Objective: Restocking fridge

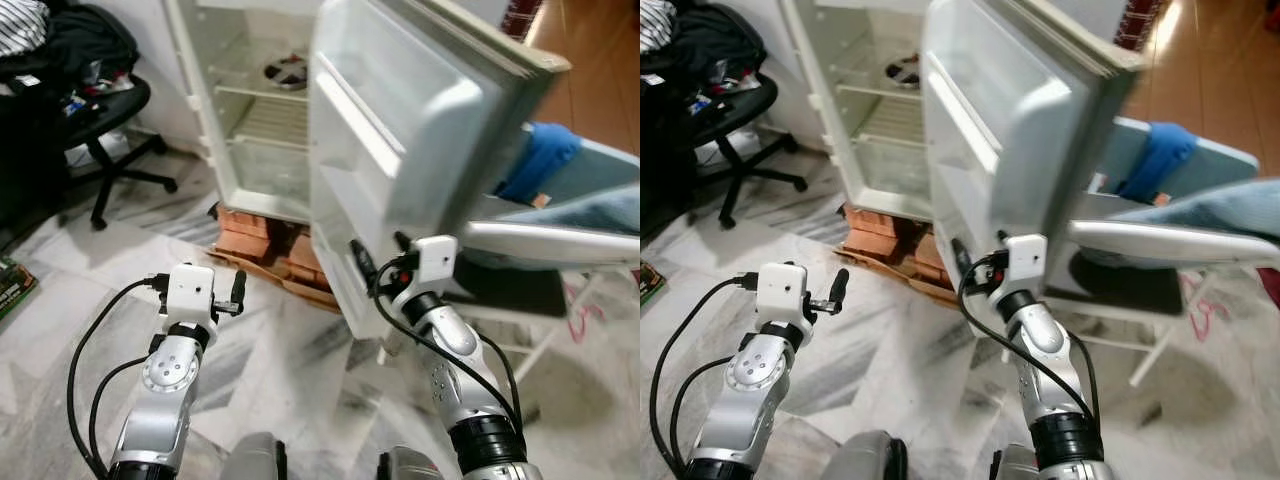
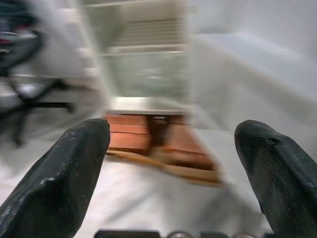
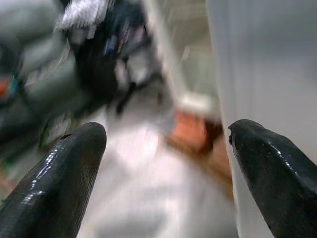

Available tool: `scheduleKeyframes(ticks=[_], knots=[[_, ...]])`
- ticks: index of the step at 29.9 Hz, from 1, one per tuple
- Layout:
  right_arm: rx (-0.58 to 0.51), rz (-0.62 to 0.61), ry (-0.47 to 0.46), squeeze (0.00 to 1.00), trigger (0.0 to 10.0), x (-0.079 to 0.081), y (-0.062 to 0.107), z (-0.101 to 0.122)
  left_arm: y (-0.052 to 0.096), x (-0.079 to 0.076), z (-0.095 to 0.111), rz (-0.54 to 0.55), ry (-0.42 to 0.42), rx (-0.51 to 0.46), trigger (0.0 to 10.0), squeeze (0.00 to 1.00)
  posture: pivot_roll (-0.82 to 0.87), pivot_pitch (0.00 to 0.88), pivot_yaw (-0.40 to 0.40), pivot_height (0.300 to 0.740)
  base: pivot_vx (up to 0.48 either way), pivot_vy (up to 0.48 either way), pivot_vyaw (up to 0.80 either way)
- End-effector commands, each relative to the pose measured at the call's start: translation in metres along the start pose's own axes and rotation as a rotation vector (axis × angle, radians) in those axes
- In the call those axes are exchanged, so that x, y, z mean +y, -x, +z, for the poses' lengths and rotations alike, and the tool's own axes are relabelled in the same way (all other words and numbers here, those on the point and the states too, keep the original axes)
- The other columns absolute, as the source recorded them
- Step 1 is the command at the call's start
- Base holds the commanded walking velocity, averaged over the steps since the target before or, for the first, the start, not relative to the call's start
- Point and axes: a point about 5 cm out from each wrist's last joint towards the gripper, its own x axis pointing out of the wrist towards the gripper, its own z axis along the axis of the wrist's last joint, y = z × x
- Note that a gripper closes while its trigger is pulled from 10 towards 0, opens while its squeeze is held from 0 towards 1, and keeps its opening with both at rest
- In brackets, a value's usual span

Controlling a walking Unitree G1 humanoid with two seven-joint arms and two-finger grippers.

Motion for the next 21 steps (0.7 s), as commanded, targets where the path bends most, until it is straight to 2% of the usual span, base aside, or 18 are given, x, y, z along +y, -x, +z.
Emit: scheduleKeyframes(ticks=[1, 4, 7, 9, 12, 13, 16, 18, 19, 21], knots=[[0.023, 0.084, 0.031, 0.00, 10.0, 0.006, -0.002, 0.005, 0.002, 0.007, 0.002, 0.012, -0.030, -0.001, 10.0, 0.00, 0.06, 0.100, 0.053, 0.740, 0.000, -0.240, 0.00], [0.071, 0.079, 0.071, 0.00, 10.0, 0.000, -0.001, 0.000, 0.002, 0.006, 0.002, 0.009, -0.027, 0.001, 10.0, 0.00, 0.06, 0.099, 0.053, 0.740, 0.000, 0.000, 0.00], [0.078, -0.059, 0.156, 0.00, 10.0, -0.017, -0.004, 0.002, 0.001, 0.007, 0.002, 0.016, -0.028, 0.005, 10.0, 0.00, 0.06, 0.097, 0.055, 0.740, 0.000, 0.000, 0.00], [-0.016, -0.170, 0.185, 0.00, 10.0, -0.027, -0.007, 0.019, 0.000, 0.010, 0.002, 0.046, -0.028, 0.017, 10.0, 0.00, 0.06, 0.092, 0.055, 0.740, 0.000, 0.000, 0.00], [-0.117, -0.209, 0.150, 0.00, 10.0, -0.028, -0.011, 0.037, -0.001, 0.013, 0.001, 0.086, -0.012, 0.044, 10.0, 0.00, 0.07, 0.088, 0.057, 0.740, 0.000, 0.000, 0.00], [-0.117, -0.209, 0.150, 0.00, 10.0, -0.028, -0.011, 0.037, -0.001, 0.013, 0.001, 0.086, -0.012, 0.044, 10.0, 0.00, 0.07, 0.088, 0.057, 0.740, 0.000, 0.000, 0.00], [-0.173, -0.232, 0.197, 0.00, 10.0, -0.027, -0.016, 0.050, -0.003, 0.014, -0.002, 0.104, 0.006, 0.077, 10.0, 0.00, 0.07, 0.077, 0.055, 0.740, 0.000, 0.000, 0.71], [-0.230, -0.278, 0.179, 0.00, 10.0, -0.029, -0.022, 0.062, -0.001, 0.012, -0.007, 0.099, 0.001, 0.130, 10.0, 0.00, 0.08, 0.068, 0.054, 0.740, 0.000, 0.000, 0.80], [-0.255, -0.296, 0.187, 0.00, 10.0, -0.030, -0.023, 0.069, 0.003, 0.011, -0.011, 0.084, 0.024, 0.168, 10.0, 0.00, 0.08, 0.064, 0.053, 0.740, 0.000, 0.000, 0.80], [-0.274, -0.302, 0.190, 0.00, 10.0, -0.031, -0.024, 0.074, 0.006, 0.010, -0.014, 0.075, 0.044, 0.187, 10.0, 0.00, 0.08, 0.063, 0.052, 0.740, 0.000, 0.000, 0.80]])
